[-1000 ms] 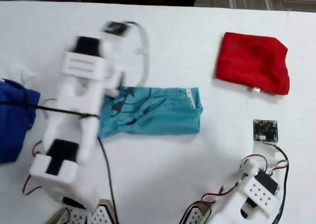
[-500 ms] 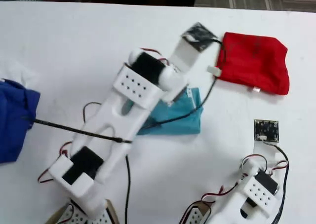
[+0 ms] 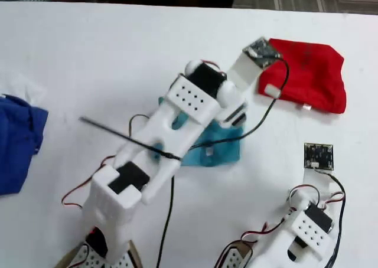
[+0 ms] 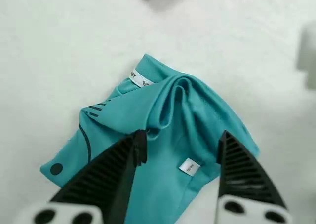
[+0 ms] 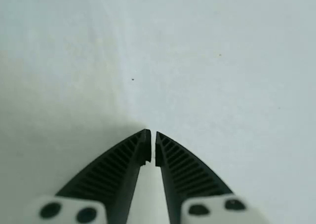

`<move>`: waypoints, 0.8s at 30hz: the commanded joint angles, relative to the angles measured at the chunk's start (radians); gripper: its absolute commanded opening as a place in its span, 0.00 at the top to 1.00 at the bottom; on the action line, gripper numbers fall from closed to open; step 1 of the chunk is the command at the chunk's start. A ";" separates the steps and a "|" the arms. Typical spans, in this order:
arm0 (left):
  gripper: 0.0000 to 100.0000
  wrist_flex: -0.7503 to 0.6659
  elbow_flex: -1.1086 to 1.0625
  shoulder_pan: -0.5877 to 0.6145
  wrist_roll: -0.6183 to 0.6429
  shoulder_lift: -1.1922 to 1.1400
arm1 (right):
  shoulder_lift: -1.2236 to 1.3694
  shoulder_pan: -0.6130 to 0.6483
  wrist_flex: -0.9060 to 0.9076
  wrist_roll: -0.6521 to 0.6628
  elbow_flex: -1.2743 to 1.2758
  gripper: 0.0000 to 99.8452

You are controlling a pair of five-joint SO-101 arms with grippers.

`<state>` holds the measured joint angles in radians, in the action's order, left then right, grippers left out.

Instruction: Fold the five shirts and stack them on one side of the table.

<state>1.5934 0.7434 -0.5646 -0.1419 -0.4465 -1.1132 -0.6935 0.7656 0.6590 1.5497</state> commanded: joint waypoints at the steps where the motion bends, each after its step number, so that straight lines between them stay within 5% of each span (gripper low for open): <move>1: 0.75 0.091 0.157 0.040 -0.009 0.014 | -0.024 -0.005 0.001 -0.009 -0.005 0.98; 8: 0.75 0.087 -0.012 0.126 -0.011 0.009 | -0.024 -0.005 0.001 -0.009 -0.005 0.98; 17: 0.75 -0.252 -0.332 0.087 -0.009 0.009 | -0.024 -0.005 0.001 -0.009 -0.005 0.98; 24: 0.75 -0.450 -0.377 0.092 0.011 0.008 | -0.024 -0.005 0.001 -0.011 -0.005 0.98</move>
<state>1.2206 0.3675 -0.4695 -0.1435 -0.4480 -1.1132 -0.6935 0.7656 0.6575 1.5497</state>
